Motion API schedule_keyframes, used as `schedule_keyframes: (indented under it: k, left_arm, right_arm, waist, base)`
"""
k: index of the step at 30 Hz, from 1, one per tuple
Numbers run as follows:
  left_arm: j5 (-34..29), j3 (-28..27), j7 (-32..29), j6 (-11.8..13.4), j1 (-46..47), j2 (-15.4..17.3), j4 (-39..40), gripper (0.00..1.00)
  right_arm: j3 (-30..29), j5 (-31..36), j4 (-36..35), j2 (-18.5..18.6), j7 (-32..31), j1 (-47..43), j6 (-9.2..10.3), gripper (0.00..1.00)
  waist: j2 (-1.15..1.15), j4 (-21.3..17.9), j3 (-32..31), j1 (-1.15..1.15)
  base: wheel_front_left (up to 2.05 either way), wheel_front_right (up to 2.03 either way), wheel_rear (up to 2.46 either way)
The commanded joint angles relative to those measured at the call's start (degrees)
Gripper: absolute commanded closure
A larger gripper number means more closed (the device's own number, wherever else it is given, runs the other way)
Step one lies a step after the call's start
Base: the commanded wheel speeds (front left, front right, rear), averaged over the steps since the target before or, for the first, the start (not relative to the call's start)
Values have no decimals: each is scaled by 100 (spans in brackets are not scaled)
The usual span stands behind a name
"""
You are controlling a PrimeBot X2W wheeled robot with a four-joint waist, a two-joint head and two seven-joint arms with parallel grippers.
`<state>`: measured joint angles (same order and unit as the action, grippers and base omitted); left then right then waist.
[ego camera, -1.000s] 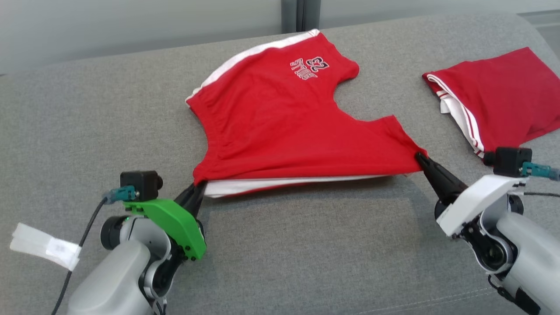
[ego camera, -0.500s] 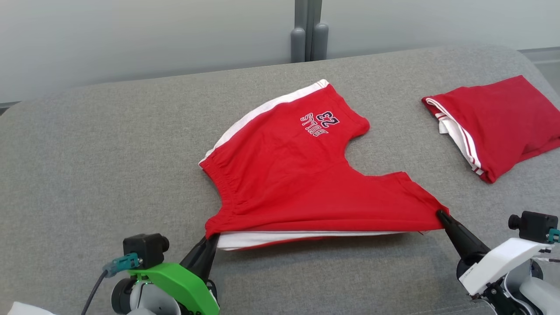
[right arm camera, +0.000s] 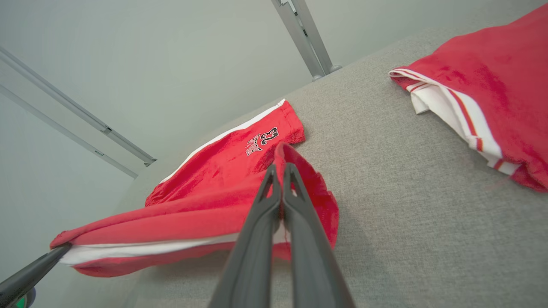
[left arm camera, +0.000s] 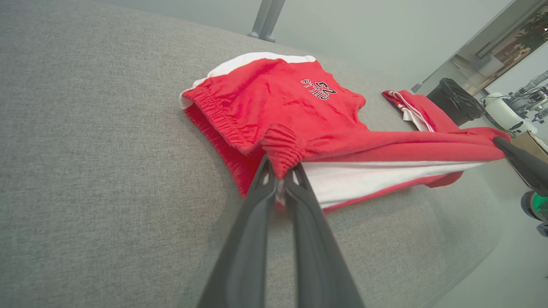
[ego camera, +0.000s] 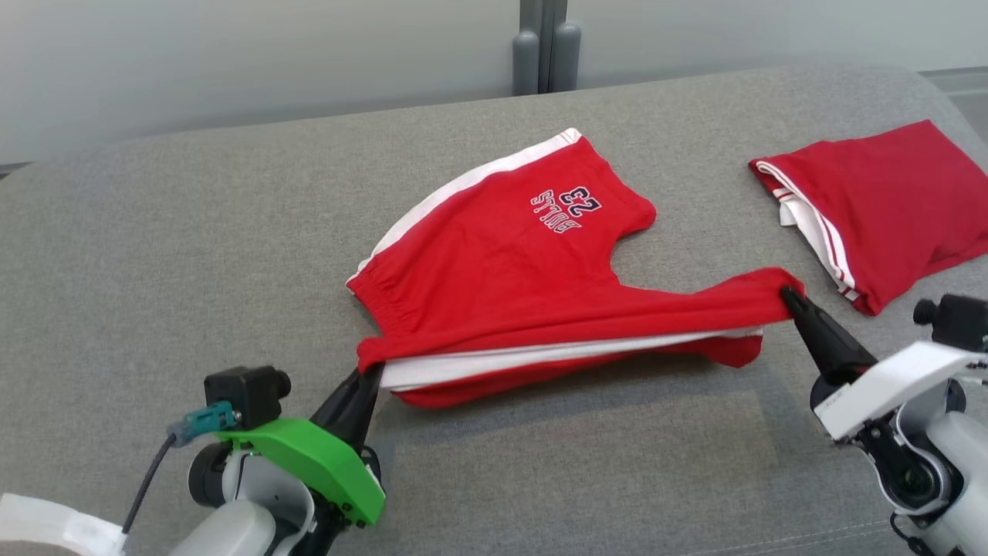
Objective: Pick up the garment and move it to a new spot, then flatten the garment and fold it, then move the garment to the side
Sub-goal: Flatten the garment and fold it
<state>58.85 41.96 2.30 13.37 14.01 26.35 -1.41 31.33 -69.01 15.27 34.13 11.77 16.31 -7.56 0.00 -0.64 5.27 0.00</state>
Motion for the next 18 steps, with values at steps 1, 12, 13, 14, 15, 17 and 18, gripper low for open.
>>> schedule_keyframes:
  k: [1, 12, 13, 14, 15, 17, 18]
  left_arm:
    - [-6, -114, -3, -5, 227, 11, -99, 100]
    - [-120, -198, -35, -196, 1228, -327, -498, 100]
    - [-141, -211, -19, -205, 1307, -362, -529, 100]
    - [-147, -225, -6, -209, 1379, -401, -550, 100]
    - [-146, -250, 21, -213, 1446, -441, -566, 100]
    - [-138, -282, 59, -206, 1560, -493, -585, 100]
    - [-135, -305, 78, -202, 1615, -522, -594, 100]
  right_arm:
    - [-134, 88, 102, -28, -58, 266, 14, 100]
    - [-360, 384, 512, -223, -442, 1641, 13, 100]
    - [-353, 425, 577, -215, -509, 1781, 13, 100]
    - [-339, 445, 636, -216, -573, 1917, 13, 100]
    - [-323, 439, 702, -231, -646, 2051, 13, 100]
    - [-296, 453, 820, -254, -765, 2324, 12, 100]
    - [-273, 444, 880, -268, -830, 2454, 12, 100]
  waist:
    - [0, 70, 247, 0]
    - [0, 361, 1076, 0]
    - [0, 389, 1138, 0]
    - [0, 417, 1197, 0]
    - [0, 445, 1249, 0]
    - [0, 501, 1353, 0]
    - [0, 532, 1407, 0]
  base:
    - [0, 0, 0]
    - [0, 0, 0]
    - [0, 0, 0]
    - [0, 0, 0]
    - [0, 0, 0]
    - [0, 0, 0]
    - [0, 0, 0]
